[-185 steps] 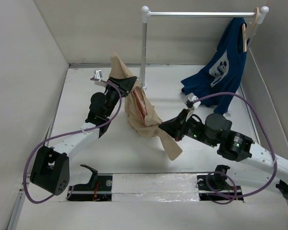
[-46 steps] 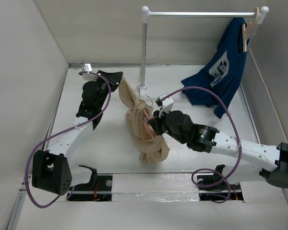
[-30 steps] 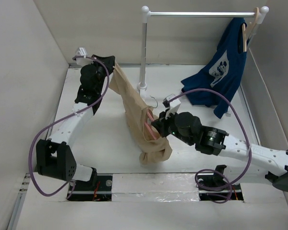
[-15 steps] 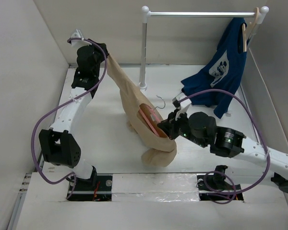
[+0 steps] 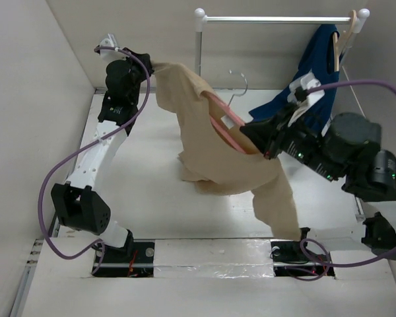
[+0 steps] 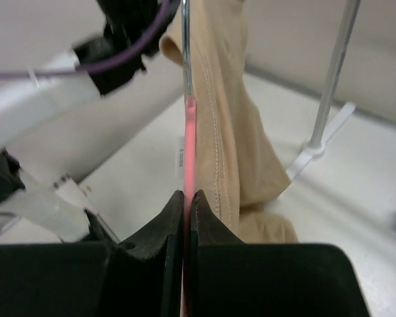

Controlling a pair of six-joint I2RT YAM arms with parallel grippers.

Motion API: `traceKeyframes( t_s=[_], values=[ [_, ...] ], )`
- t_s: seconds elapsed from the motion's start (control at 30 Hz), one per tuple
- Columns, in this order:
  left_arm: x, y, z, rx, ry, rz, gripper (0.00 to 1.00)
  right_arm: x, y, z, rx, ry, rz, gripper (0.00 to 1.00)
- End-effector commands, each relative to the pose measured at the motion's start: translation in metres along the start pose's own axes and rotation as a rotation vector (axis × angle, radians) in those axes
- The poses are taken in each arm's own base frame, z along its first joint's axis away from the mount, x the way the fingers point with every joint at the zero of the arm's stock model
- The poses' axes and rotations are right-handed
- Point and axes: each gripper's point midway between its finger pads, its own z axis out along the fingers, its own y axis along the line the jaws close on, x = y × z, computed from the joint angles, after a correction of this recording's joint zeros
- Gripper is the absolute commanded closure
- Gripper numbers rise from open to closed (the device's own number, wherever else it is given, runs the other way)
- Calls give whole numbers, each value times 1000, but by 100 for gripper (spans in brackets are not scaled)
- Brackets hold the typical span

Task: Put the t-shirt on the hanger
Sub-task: Place the T-shirt on the hanger, then place the hanger at the clothesline.

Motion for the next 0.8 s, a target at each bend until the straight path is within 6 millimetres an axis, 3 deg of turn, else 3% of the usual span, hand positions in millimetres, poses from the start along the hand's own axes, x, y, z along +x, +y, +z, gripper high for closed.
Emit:
traceKeyframes(
  t_s=[0.0,0.03,0.07,0.1,0.13,0.17,0.23,0.27,0.33,0.37,0.43,0.57,0.63,0.7,0.77],
  values=[
    [-32,-19,-31,70,-62,-42,100,-59,-14,-16,67,-118,-54,100],
    [-28,-23,-37,94,-62,-62,100,-54,-17,-2,95,-95,-72,100],
    [-5,-9,-42,79,-16,-81,100,-53,-20,2,96,-85,-78,100],
    [-6,-8,-51,88,-24,-99,100,-48,-36,11,143,-78,-82,100],
    [-2,-5,-56,91,-24,-113,100,-47,-42,12,152,-86,-79,100],
    [24,11,-61,69,26,-128,100,-49,-44,14,135,-98,-75,100],
    [33,16,-75,75,36,-141,100,-42,-73,18,213,-90,-71,100],
    [57,30,-83,48,79,-140,100,-43,-79,15,223,-95,-72,100],
    [55,25,-98,87,73,-192,82,-42,-103,12,296,-87,-82,100],
    [72,28,-106,97,117,-199,73,-41,-111,9,325,-84,-84,100],
    [69,22,-119,129,134,-210,60,-40,-128,9,375,-75,-98,100],
    [66,-2,-151,231,179,-191,55,-36,-193,6,574,-32,-107,100],
    [60,-12,-169,272,211,-164,53,-37,-216,5,644,-32,-102,100],
    [47,-27,-189,347,215,-161,53,-52,-240,-7,734,-66,-95,100],
    [45,-31,-206,389,234,-139,53,-54,-259,-1,765,-52,-85,100]
  ],
)
